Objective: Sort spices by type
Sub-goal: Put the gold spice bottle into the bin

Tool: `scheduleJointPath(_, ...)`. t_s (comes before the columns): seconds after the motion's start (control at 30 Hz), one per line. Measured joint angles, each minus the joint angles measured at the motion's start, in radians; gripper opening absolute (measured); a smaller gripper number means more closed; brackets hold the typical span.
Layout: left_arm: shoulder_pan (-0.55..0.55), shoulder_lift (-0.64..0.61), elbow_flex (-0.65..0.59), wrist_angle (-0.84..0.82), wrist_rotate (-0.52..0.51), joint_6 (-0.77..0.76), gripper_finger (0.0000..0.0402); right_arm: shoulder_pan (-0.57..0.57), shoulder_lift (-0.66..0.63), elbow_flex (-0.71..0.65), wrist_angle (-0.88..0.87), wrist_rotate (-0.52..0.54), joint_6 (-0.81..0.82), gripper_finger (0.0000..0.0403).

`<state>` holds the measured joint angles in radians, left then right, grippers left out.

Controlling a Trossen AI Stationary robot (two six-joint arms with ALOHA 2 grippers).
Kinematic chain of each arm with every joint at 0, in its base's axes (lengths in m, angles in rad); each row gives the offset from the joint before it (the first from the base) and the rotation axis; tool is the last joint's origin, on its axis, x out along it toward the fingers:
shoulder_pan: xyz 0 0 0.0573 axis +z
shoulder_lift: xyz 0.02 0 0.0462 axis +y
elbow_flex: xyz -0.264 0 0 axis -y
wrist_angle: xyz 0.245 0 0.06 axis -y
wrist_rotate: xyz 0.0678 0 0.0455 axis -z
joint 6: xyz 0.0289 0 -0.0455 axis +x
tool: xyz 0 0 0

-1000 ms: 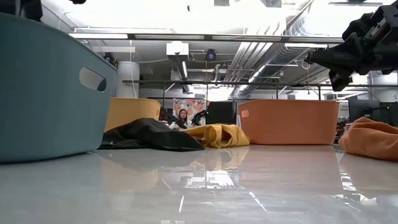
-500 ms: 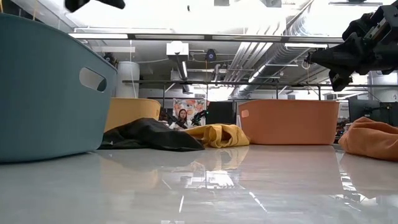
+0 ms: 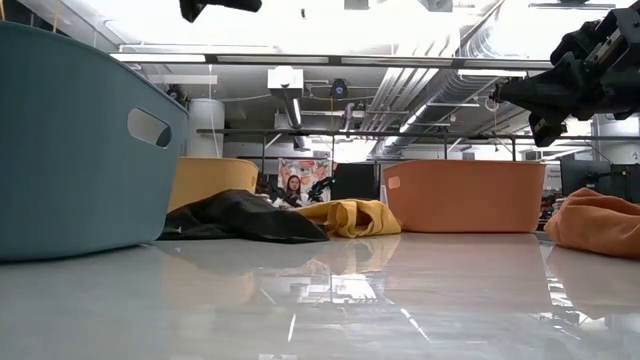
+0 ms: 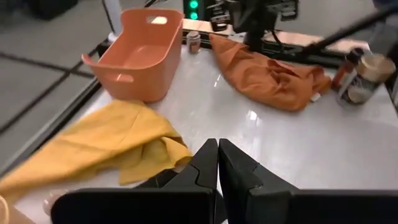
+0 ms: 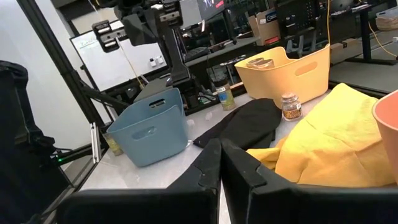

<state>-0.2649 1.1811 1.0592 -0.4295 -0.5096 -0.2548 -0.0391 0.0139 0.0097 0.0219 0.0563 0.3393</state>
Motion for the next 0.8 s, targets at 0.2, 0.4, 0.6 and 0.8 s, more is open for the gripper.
scheduleJointPath(0.2, -0.053, -0.003, -0.030, 0.049, -0.009, 0.116, 0.0000, 0.000, 0.000, 0.000, 0.000, 0.000, 0.001, 0.0003)
scheduleJointPath(0.4, -0.066, -0.056, -0.270, 0.346, -0.009, 0.123, 0.0000, 0.000, 0.000, 0.000, 0.021, 0.028, 0.176, 0.0003)
scheduleJointPath(0.6, -0.088, -0.153, -0.494, 0.693, -0.001, 0.082, 0.0000, 0.000, 0.019, 0.000, 0.311, 0.100, 0.232, 0.0003)
scheduleJointPath(0.8, -0.112, -0.282, -0.624, 0.976, 0.001, 0.227, 0.0000, 0.025, 0.200, 0.030, 0.648, -0.069, 0.181, 0.0003)
